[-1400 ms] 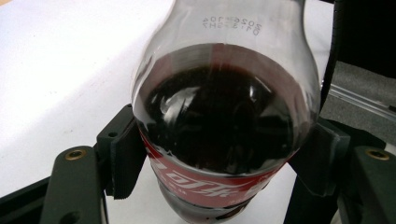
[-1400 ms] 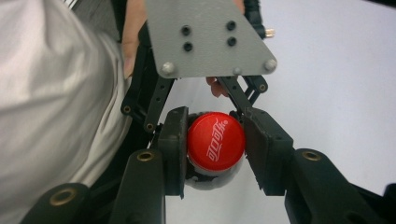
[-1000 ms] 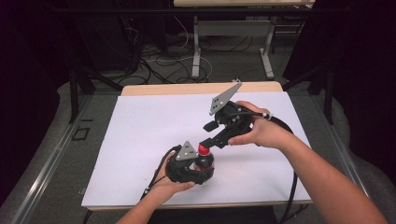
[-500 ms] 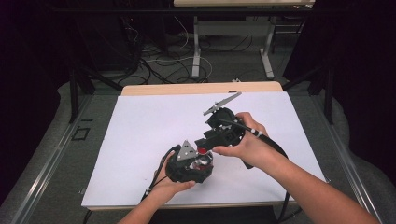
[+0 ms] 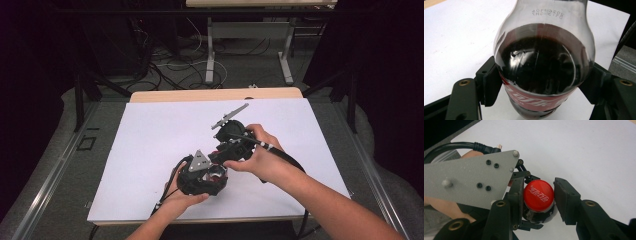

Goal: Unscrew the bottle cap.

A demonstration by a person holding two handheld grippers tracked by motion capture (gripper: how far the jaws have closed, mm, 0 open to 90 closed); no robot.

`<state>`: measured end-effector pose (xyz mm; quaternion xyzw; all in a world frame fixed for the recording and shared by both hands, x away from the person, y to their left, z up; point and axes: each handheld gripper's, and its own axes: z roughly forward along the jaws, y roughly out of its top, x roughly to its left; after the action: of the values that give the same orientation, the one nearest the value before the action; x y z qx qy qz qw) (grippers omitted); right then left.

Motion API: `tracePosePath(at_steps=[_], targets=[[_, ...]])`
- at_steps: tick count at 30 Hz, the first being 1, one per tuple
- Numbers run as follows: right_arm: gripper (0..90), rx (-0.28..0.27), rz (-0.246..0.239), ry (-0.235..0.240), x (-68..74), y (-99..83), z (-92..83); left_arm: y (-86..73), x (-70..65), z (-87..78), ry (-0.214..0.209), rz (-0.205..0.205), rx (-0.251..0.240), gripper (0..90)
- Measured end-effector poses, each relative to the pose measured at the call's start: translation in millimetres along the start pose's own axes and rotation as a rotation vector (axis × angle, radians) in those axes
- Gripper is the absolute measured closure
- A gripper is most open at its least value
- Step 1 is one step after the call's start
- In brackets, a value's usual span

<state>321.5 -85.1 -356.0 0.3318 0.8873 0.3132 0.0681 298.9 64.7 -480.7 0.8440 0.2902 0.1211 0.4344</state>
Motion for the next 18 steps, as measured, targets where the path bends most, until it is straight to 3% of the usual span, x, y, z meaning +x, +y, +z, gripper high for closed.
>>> tracePosePath(at_steps=[1, 2, 5, 6, 7, 8, 9, 10, 11, 13, 14, 16, 17, 18], targets=[[60.9, 0.013, -0.024, 0.017, -1.3, 0.5, -0.7, -0.1, 0.1, -0.3, -0.004, 0.004, 0.001, 29.0], [61.0, 0.0, -0.089, 0.046, -4.2, 1.1, 0.0, 0.0, 0.4, -0.6, -0.007, 0.005, 0.001, 29.0], [61.1, 0.036, -0.218, 0.129, -14.5, 5.2, -1.4, -0.2, -0.1, -0.7, -0.023, 0.014, -0.003, 29.0], [61.1, 0.036, -0.218, 0.129, -14.5, 5.2, -1.4, -0.1, -0.5, -0.8, -0.028, 0.011, -0.002, 29.0], [61.1, 0.049, -0.304, 0.2, -20.5, 7.1, -1.4, -0.1, -0.9, -0.8, -0.031, 0.015, -0.001, 29.0], [61.1, 0.05, -0.36, 0.226, -22.3, 7.7, -1.0, 0.6, -0.5, -1.8, -0.046, 0.028, 0.014, 29.0], [61.2, 0.057, -0.394, 0.24, -24.9, 8.4, -0.7, -0.2, -1.9, 0.1, -0.041, 0.021, -0.001, 29.1], [61.2, 0.057, -0.394, 0.24, -24.9, 8.4, -0.7, -0.2, -1.9, 0.6, -0.039, 0.034, 0.001, 29.1], [61.2, 0.065, -0.521, 0.28, -28.4, 9.6, -0.4, -0.2, -2.4, 0.8, -0.044, 0.046, 0.01, 29.0], [61.2, 0.074, -0.582, 0.327, -32.8, 10.8, 0.0, -0.3, -4.0, 1.5, -0.053, 0.048, 0.01, 29.0], [61.2, 0.074, -0.582, 0.327, -32.8, 10.8, 0.0, 0.4, -4.0, 0.8, -0.068, 0.058, 0.018, 29.0], [61.3, 0.069, -0.678, 0.381, -36.7, 11.7, -0.3, 0.0, -6.4, 1.7, -0.073, 0.058, 0.006, 29.1], [61.3, 0.054, -0.766, 0.413, -39.3, 11.7, -1.1, -0.2, -7.5, 1.9, -0.081, 0.051, 0.005, 29.0], [61.3, 0.054, -0.766, 0.413, -39.3, 11.7, -1.1, 0.5, -7.0, 0.7, -0.091, 0.067, 0.015, 29.0]])
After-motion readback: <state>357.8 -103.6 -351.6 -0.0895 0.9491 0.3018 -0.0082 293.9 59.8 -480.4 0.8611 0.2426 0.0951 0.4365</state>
